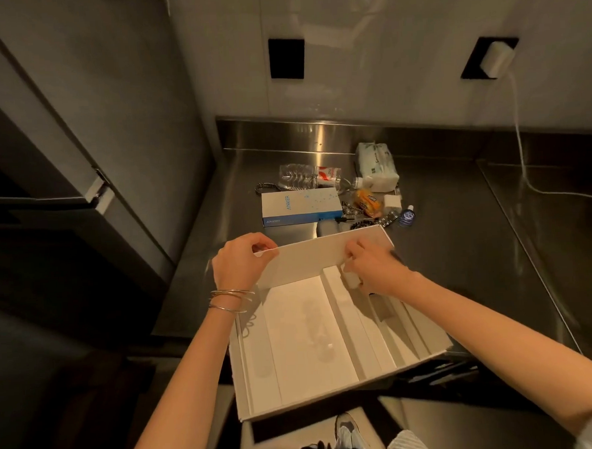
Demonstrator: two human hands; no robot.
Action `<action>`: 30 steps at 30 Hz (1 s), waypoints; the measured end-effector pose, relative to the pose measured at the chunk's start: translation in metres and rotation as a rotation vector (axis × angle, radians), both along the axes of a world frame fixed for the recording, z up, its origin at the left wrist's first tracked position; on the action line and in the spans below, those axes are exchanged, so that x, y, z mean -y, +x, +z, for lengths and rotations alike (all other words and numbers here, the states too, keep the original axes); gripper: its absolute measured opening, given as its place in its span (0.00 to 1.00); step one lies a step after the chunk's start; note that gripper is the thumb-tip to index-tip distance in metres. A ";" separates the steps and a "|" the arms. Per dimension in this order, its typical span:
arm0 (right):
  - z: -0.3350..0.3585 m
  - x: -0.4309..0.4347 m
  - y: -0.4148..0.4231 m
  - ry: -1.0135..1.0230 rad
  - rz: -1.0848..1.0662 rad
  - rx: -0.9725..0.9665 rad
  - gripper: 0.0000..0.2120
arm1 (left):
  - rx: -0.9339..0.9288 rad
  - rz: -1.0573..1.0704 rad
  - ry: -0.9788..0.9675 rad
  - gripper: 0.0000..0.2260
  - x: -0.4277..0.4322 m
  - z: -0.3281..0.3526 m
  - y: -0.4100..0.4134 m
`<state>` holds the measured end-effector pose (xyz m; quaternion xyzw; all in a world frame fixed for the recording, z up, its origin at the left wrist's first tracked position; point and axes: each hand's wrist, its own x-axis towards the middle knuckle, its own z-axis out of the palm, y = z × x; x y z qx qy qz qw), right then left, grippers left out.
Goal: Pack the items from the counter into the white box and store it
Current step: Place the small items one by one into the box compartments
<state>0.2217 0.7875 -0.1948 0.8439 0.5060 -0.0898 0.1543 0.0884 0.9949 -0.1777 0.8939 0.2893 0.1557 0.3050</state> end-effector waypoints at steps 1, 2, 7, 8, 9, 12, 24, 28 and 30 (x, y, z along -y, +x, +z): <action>-0.007 0.001 -0.001 0.034 0.007 0.008 0.19 | 0.003 -0.001 -0.001 0.06 0.000 0.000 0.000; -0.008 0.002 -0.005 0.055 -0.006 0.008 0.18 | 0.006 -0.003 0.000 0.06 0.000 0.001 0.000; -0.012 0.004 -0.007 0.213 -0.012 0.010 0.17 | 0.002 -0.018 -0.010 0.07 -0.001 0.001 -0.001; -0.009 0.003 -0.008 0.266 -0.003 0.024 0.16 | -0.003 -0.018 -0.014 0.07 -0.002 0.000 -0.001; -0.005 0.003 -0.009 0.338 0.004 0.021 0.14 | -0.008 -0.018 -0.016 0.07 -0.002 0.000 -0.001; 0.020 0.008 -0.010 0.546 0.010 0.005 0.14 | -0.015 -0.009 -0.011 0.07 -0.001 0.000 0.000; 0.025 0.062 0.144 0.604 -0.527 -0.127 0.12 | 0.015 0.082 0.016 0.04 0.010 0.000 0.005; 0.000 0.047 0.184 0.389 -0.484 -0.198 0.17 | -0.015 0.100 -0.020 0.03 0.012 0.002 0.008; -0.009 0.039 0.198 0.317 -0.484 -0.264 0.11 | -0.035 0.116 -0.029 0.02 0.012 0.003 0.009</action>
